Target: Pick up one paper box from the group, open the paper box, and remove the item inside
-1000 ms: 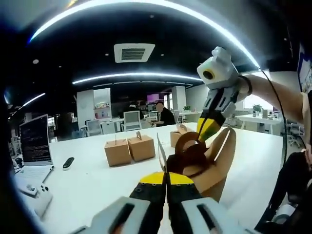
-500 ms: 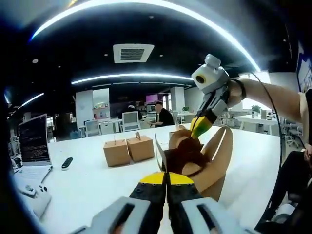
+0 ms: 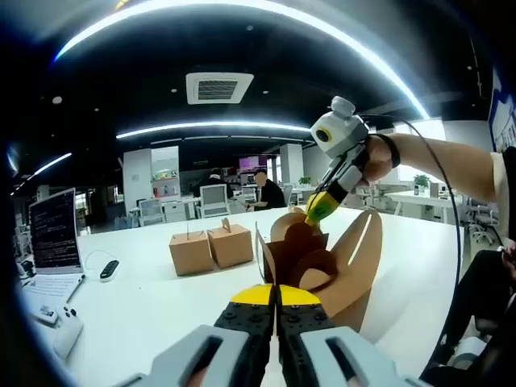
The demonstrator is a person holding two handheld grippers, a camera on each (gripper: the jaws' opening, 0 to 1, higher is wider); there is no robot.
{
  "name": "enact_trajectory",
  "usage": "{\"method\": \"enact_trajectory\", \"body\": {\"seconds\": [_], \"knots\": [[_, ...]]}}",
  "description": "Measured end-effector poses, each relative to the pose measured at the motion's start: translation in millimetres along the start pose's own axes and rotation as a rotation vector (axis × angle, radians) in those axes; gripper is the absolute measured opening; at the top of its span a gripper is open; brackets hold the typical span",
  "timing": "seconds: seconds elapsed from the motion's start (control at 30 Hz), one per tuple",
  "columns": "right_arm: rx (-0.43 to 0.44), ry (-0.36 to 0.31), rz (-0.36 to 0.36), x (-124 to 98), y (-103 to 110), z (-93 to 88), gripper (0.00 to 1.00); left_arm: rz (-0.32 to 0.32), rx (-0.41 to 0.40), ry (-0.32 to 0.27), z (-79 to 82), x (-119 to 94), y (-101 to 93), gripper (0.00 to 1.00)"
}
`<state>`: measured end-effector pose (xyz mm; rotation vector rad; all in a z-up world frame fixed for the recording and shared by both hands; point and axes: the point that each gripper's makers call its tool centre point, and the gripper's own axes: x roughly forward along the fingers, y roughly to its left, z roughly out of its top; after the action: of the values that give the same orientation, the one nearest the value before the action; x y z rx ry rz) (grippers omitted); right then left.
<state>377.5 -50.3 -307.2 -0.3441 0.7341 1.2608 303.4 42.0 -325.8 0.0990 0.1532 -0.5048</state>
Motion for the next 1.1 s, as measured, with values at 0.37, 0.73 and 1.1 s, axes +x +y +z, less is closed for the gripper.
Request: {"method": "enact_trajectory", "body": {"seconds": [0.37, 0.73, 1.1], "knots": [[0.038, -0.011, -0.027, 1.4, -16.3, -0.1, 0.03, -0.013, -0.019, -0.002, 0.9, 0.1, -2.4, 0.03], [0.06, -0.023, -0.049, 5.4, -30.4, -1.9, 0.03, -0.018, -0.028, -0.003, 1.2, 0.9, -2.8, 0.03], [0.046, 0.034, -0.098, 21.5, -47.4, -21.0, 0.03, -0.028, -0.041, -0.003, 0.8, 0.6, -3.0, 0.03]]}}
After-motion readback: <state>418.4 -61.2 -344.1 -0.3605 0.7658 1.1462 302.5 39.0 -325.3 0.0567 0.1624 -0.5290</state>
